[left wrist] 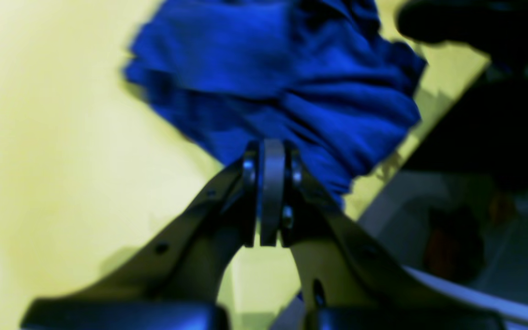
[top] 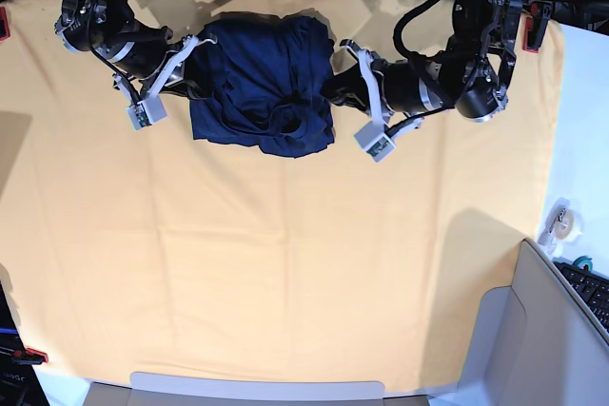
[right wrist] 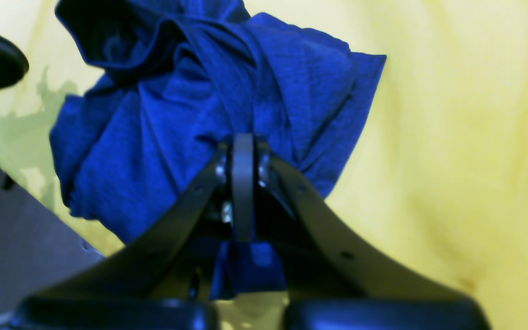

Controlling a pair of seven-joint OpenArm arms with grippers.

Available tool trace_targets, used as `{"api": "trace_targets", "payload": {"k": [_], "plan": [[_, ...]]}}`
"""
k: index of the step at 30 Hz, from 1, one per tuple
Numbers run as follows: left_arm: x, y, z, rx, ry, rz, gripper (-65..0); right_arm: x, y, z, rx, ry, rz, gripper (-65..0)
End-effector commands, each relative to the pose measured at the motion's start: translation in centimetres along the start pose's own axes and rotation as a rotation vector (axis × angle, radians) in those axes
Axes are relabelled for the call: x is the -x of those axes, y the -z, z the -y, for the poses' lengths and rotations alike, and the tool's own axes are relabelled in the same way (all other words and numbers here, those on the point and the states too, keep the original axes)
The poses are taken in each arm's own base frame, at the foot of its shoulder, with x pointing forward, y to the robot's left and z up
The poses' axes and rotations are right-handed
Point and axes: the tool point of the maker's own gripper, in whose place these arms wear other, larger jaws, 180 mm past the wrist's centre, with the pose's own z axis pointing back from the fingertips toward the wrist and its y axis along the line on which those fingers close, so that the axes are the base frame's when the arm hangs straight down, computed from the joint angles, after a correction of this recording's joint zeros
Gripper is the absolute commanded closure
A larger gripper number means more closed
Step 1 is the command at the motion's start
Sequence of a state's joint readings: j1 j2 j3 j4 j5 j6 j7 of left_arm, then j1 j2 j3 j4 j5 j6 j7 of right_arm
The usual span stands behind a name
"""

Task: Fold the T-shirt properly
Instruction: 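Press the bundle sides inward with both grippers to compact it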

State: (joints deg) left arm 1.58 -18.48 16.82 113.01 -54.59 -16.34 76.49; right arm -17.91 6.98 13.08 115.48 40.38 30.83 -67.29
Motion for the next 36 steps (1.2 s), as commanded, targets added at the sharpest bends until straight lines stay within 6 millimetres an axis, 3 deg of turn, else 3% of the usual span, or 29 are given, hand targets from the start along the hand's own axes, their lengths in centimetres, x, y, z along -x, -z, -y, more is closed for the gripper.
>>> {"api": "trace_targets", "payload": {"k": [1,9,14,21,28,36], "plan": [[-0.9,-0.3,0.7,0.016,0.03,0.022,0.0,-1.4,-0.1,-0.5,-0.016,-0.032,0.04,0.0],[-1.1,-0.1,1.0,0.024,0.076,0.027,0.0,-0.3,1.7,0.1,0.082,-0.198,-0.085,0.0],[-1.2,-0.2,0.9,0.022,0.073,0.031,0.0,-1.4,3.1,0.2,0.154,-0.332,-0.126,0.0],[-0.6,-0.1,0.9,0.022,0.058,0.024,0.0,-3.4,5.2,1.1,0.222,-0.369,-0.13,0.0],[-0.2,-0.1,1.0,0.025,0.05,0.017,0.0,-6.3,6.0,2.2,0.291,-0.391,-0.101,0.0],[0.4,0.1,1.2,0.031,0.036,0.007,0.0,-10.9,6.4,1.1,0.287,-0.391,0.01,0.0]]}}
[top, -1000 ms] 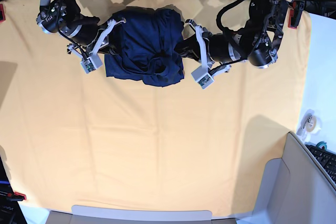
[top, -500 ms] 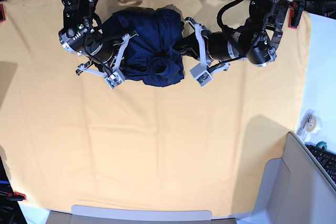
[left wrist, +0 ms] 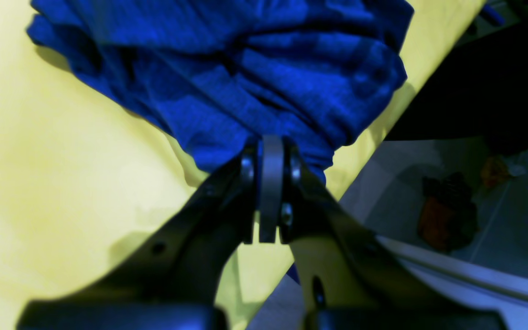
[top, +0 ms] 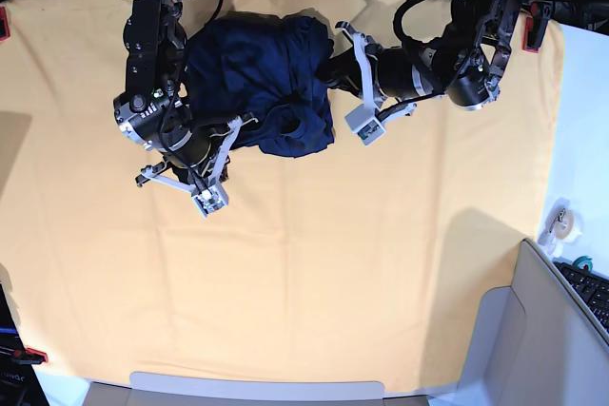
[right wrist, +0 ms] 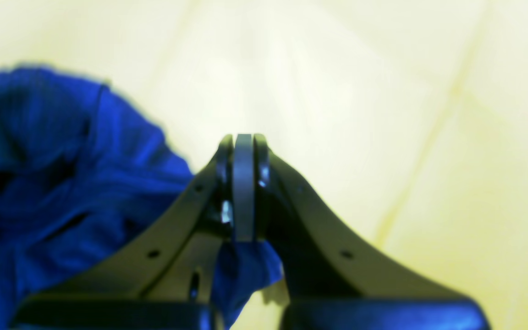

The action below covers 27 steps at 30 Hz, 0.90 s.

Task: Fold the T-shirt properly
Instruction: 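Press the bundle sides inward with both grippers to compact it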

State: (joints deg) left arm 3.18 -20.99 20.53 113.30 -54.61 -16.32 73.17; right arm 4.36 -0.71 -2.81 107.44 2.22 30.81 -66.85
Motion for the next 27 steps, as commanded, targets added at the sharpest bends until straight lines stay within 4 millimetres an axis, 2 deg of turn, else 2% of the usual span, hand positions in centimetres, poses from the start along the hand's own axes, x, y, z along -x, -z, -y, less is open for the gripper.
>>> {"api": "trace_targets", "payload": {"k": [1,6,9,13,16,22,27], "plan": [[-1.0,-0.5,0.2,0.005,0.018,0.031,0.0,-2.2,-0.5,0.2,0.005,-0.005,0.071,0.0],[-1.0,-0.5,0.2,0.005,0.018,0.031,0.0,-3.0,-2.0,0.1,0.023,-0.017,0.111,0.0],[-0.9,-0.5,0.1,0.001,0.019,0.027,0.0,-0.4,-3.3,-1.0,0.019,-0.016,0.059,0.0],[-0.7,-0.8,-0.3,-0.011,0.023,0.018,0.0,5.0,-3.5,-2.8,-0.023,-0.02,-0.083,0.0],[-0.4,-0.8,-0.8,-0.039,0.031,0.008,0.0,6.8,-3.8,-2.5,-0.018,-0.037,-0.128,0.0],[0.4,-0.6,-1.0,-0.053,0.025,-0.011,0.0,6.7,-2.9,-1.4,-0.006,-0.045,-0.144,0.0],[0.4,-0.6,-1.0,-0.053,0.025,-0.011,0.0,5.2,-1.0,0.1,0.002,-0.043,-0.142,0.0]]}}
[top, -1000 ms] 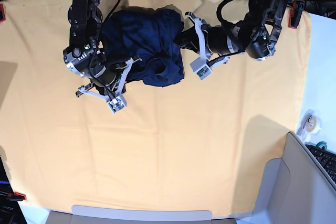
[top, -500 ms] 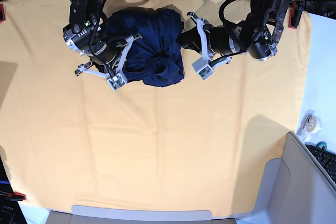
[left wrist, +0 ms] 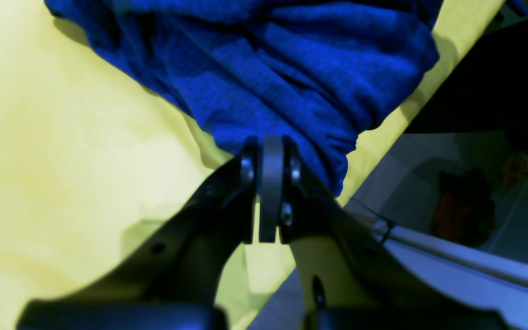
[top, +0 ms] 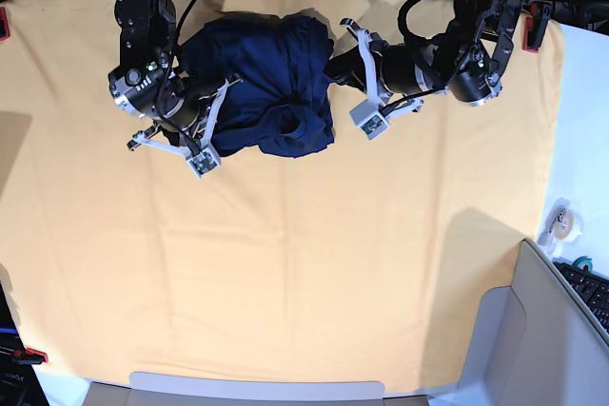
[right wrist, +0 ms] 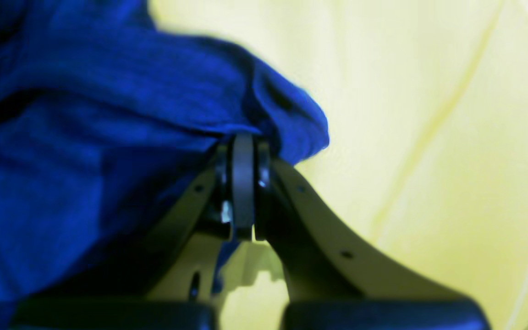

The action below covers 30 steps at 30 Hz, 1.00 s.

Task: Fold the T-shirt properly
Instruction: 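Press the bundle sides inward with both grippers to compact it, then tuck the bundle edge under with the left gripper while right gripper holds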

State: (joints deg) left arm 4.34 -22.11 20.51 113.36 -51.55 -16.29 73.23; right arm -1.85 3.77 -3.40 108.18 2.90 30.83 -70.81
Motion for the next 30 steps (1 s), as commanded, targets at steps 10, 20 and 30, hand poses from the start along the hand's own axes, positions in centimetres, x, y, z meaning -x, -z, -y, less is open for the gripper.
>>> {"api": "trace_targets", "payload": {"k": [10,20,30], "plan": [[-1.3,-0.5,0.1,0.001,0.015,0.051,0.0,-7.6,-0.2,2.9,0.046,0.006,0.156,0.0],[-2.7,-0.8,0.9,0.013,0.042,0.11,0.0,3.9,-4.5,4.7,0.176,0.258,0.06,0.0],[-5.2,-0.9,1.0,0.014,0.069,0.168,0.0,3.8,-6.9,-1.1,-0.194,0.549,0.34,0.0]]}}
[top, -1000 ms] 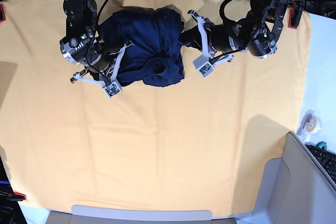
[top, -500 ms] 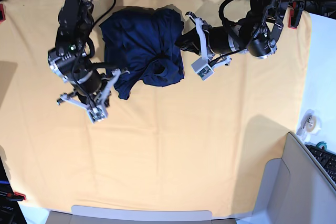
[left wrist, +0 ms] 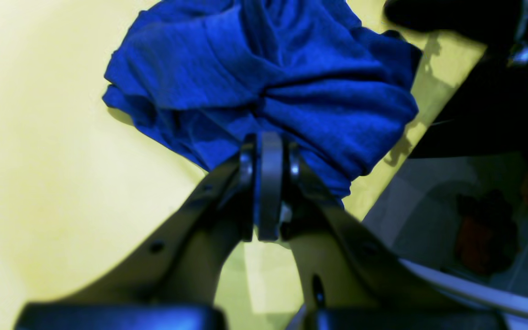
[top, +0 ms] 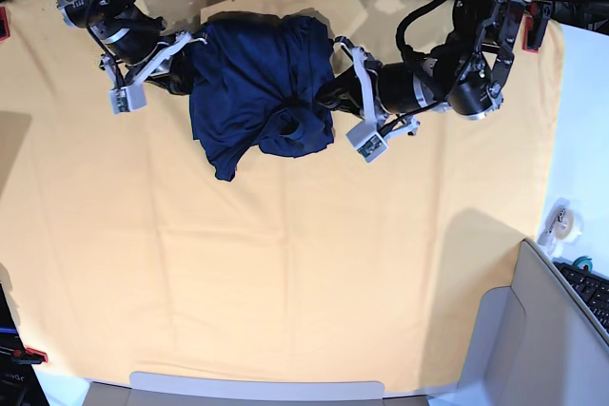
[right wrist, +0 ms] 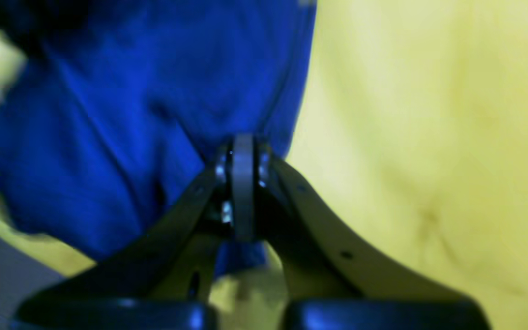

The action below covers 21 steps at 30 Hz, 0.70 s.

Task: Fold the T-shirt properly
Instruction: 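Tuck the bundle edge under with the left gripper while right gripper holds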

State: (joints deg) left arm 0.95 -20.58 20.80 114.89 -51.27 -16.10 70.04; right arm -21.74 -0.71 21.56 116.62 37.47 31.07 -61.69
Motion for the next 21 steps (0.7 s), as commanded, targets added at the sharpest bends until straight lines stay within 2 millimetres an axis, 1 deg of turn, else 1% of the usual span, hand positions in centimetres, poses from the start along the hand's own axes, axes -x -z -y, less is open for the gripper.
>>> {"api": "trace_targets", "payload": {"k": [1,6,9,13,15,17,21], "plan": [[-1.2,-0.2,0.5,0.018,0.013,0.045,0.0,-1.6,-0.6,-0.8,-0.049,0.02,0.071,0.0],[-1.0,-0.1,0.7,0.024,0.006,0.043,0.0,-4.9,-1.9,-2.5,-0.2,0.133,0.229,0.0],[-1.0,0.0,0.8,0.024,0.005,0.042,0.0,-5.0,-1.6,-4.0,-0.254,0.17,0.248,0.0],[-0.9,-0.1,0.7,0.024,0.004,0.04,0.0,-3.5,-0.5,-4.9,-0.247,0.151,0.185,0.0],[-0.9,-0.1,0.7,0.023,0.005,0.038,0.0,-2.4,0.0,-4.8,-0.223,0.14,0.144,0.0],[-0.9,-0.1,0.7,0.022,0.006,0.038,0.0,-1.2,0.3,-4.4,-0.181,0.134,0.106,0.0],[-0.2,-0.1,0.9,0.028,-0.005,0.025,0.0,1.4,0.8,-2.7,-0.067,0.099,0.009,0.0]]}}
